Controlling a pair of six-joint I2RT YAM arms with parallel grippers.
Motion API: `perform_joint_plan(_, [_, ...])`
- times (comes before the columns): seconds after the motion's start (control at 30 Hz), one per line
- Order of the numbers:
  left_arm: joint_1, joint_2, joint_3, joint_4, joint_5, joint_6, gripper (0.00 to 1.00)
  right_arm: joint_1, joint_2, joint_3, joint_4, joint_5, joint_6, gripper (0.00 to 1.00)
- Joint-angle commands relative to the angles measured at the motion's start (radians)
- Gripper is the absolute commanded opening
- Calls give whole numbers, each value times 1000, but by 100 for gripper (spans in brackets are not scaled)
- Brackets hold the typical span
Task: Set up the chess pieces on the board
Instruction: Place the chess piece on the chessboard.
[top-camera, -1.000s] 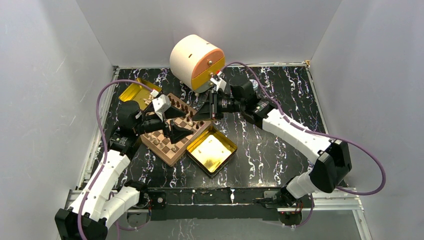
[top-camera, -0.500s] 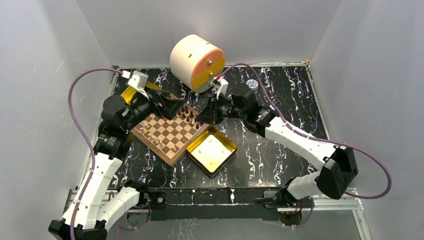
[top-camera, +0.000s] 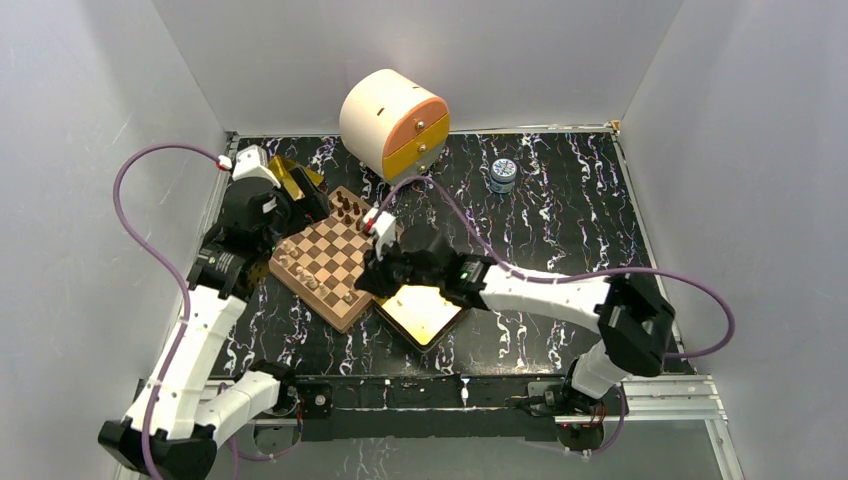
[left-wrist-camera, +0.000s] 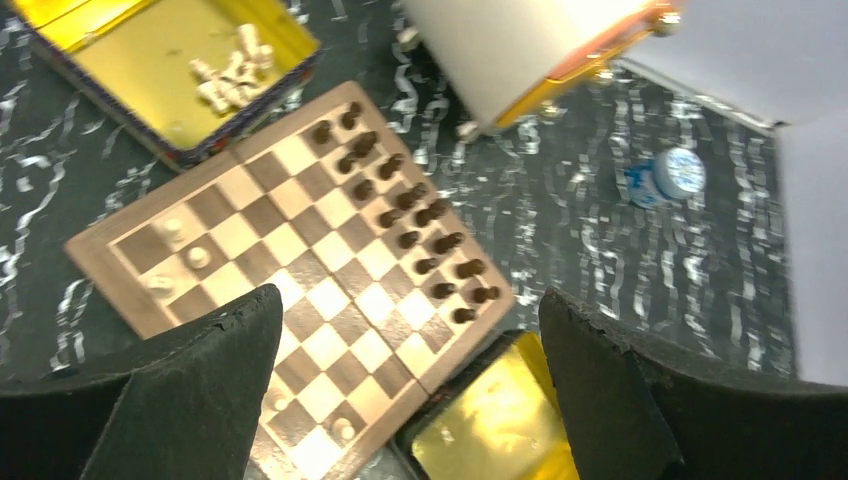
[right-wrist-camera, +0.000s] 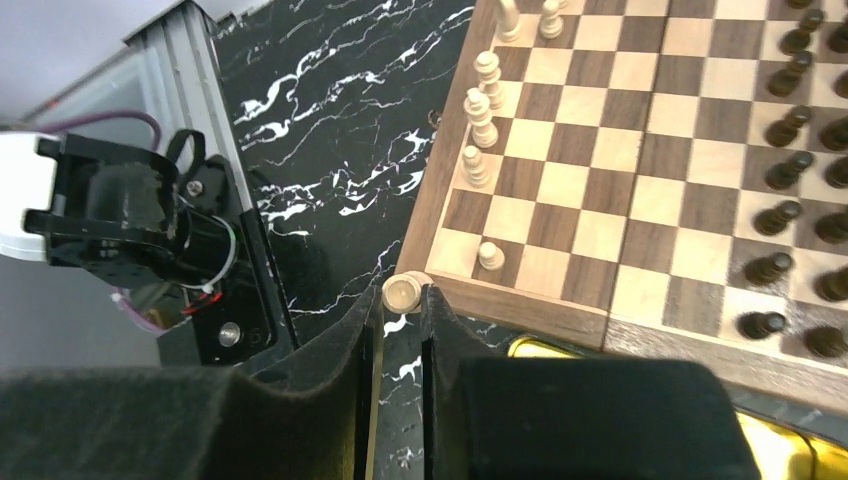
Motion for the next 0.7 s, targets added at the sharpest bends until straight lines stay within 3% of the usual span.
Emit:
perform_joint_plan(0.0, [-2,79,80,-92,-208,-20,95,87,79,6,170,135,-111,12])
perform_joint_plan(0.43, [9,274,253,-291,-423,-279,95,189,276,49,256,286,-142,12])
perform_joint_plan(0.67, [8,214,226,-228,-368,-211,95,201,345,89,275,355,-131,12])
